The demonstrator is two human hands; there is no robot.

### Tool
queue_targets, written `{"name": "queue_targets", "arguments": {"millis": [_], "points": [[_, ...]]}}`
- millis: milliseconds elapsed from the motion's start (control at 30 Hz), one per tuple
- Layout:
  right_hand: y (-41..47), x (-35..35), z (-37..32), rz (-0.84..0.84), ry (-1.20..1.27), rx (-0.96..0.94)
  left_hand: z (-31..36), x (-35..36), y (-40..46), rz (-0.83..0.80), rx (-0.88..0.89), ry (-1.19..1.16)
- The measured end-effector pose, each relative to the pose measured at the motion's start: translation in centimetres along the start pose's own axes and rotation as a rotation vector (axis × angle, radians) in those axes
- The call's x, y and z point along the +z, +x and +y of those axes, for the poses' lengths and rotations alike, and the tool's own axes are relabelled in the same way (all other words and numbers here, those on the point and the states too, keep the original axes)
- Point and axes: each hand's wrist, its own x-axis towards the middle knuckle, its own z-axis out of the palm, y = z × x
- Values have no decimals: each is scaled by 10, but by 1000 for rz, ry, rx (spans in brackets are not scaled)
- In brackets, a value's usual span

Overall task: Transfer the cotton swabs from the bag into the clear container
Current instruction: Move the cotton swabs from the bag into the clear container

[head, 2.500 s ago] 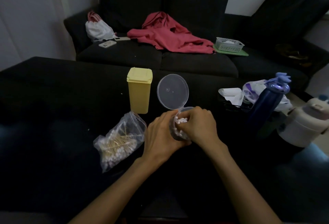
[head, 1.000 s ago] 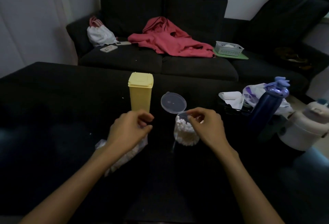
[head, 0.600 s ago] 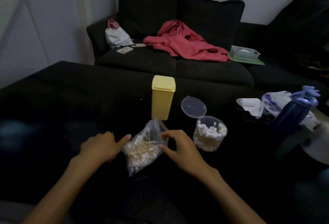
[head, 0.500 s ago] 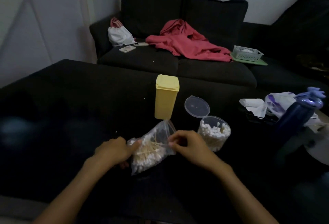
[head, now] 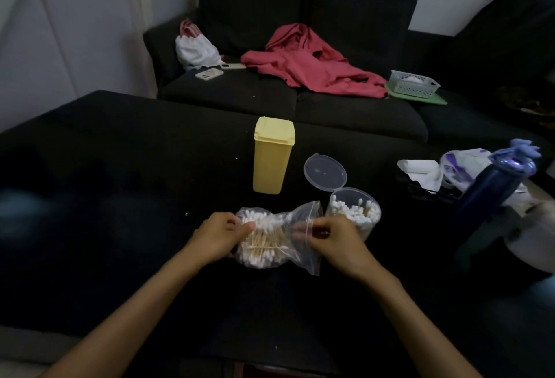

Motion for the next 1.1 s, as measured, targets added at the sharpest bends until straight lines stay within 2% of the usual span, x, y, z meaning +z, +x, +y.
{"name": "queue_targets", "arguments": {"millis": [233,333,433,633,800,1000,1100], "points": [[1,1,10,-130,-123,105,7,8,-6,-177,21,-142],[1,1,9,-182,-64,101,8,9,-8,-219,1,-137],[2,5,9,-230,-30,186,10,11,-11,-224,-16,-160],[3,2,-4,-221,103,230,19,19,-15,-289,8,-256],[3,-4,-7,-247,82,253,14,21,-15,-123,-20,-191],[-2,-10,-11,-374,113,304,13,20,-15,-117,-30,-203],[-2,-3,-10,-359,50,313,12,21,-15,-109,-33,-211]]}}
